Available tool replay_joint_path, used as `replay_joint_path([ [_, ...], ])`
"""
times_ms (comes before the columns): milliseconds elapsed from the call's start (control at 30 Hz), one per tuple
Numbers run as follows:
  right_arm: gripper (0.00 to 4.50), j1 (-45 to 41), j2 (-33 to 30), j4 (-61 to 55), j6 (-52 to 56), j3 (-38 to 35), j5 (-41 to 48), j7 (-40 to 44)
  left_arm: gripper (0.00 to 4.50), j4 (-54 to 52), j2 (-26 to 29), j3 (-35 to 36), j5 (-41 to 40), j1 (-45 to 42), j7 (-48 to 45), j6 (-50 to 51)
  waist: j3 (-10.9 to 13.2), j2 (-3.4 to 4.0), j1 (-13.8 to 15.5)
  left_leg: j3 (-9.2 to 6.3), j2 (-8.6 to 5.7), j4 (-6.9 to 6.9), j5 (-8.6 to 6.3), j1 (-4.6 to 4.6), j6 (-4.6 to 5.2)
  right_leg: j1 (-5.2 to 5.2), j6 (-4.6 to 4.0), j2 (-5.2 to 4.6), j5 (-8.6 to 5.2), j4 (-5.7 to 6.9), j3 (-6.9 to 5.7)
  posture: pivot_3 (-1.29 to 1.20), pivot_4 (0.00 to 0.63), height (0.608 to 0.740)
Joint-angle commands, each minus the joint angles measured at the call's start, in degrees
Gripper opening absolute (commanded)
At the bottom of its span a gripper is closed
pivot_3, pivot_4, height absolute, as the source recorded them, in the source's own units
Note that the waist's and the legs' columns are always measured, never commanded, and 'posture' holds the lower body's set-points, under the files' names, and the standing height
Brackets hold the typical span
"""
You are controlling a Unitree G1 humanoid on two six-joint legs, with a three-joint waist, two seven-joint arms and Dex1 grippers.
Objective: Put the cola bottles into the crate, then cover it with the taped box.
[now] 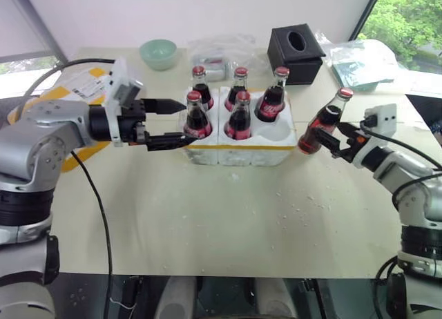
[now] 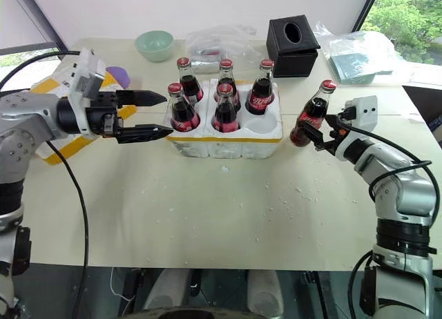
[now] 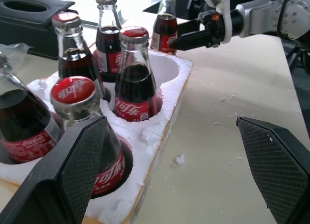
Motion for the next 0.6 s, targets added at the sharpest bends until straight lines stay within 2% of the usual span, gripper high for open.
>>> replay_joint_path([
  [33,4.45,-3.41,0.76,3.44,-3.64,1.18,-1.56,0.97,4.50,-2.31,0.94,2.58,-1.33,0.15,0.67,0.61,0.00,0.00,-0.01,0.00,0.00,0.00,0.00,0.00,0.00,0.00,0.00,0.00,0.00,0.00,0.00,0.00,0.150,0.737],
  [200,4.45,-7.13,2.02,9.78,-6.62,2.51,-3.12,1.37,4.50,-3.34,1.30,3.28,-2.09,0.66,1.59,1.43,0.00,0.00,-0.01,0.00,0.00,-0.01,0.00,0.00,0.00,0.00,0.01,0.00,0.01,0.00,0.00,0.00,0.150,0.737],
  [267,3.93,-8.42,2.52,11.23,-7.01,2.09,-3.01,1.04,4.50,-3.82,1.52,3.69,-2.35,1.05,1.81,1.77,0.00,0.00,-0.10,0.00,0.00,-0.01,0.00,0.00,0.00,-0.01,0.01,0.01,0.01,0.01,0.00,0.00,0.150,0.737],
  [367,2.85,-8.15,2.08,10.03,-6.65,2.00,-2.41,2.09,4.50,-4.24,1.80,4.22,-2.72,1.32,2.21,2.23,0.00,0.00,-0.12,-0.01,0.00,-0.02,0.00,0.01,0.00,-0.01,0.01,0.01,0.01,0.01,0.00,0.00,0.150,0.737],
  [600,2.85,-8.98,-0.78,3.12,-4.15,-0.60,1.47,5.21,4.50,-4.62,1.77,4.38,-3.29,1.99,2.90,2.25,0.06,0.10,-0.10,-0.01,0.00,-0.04,0.00,0.00,0.00,-0.04,0.01,0.03,0.01,0.03,0.00,0.00,0.150,0.737],
])
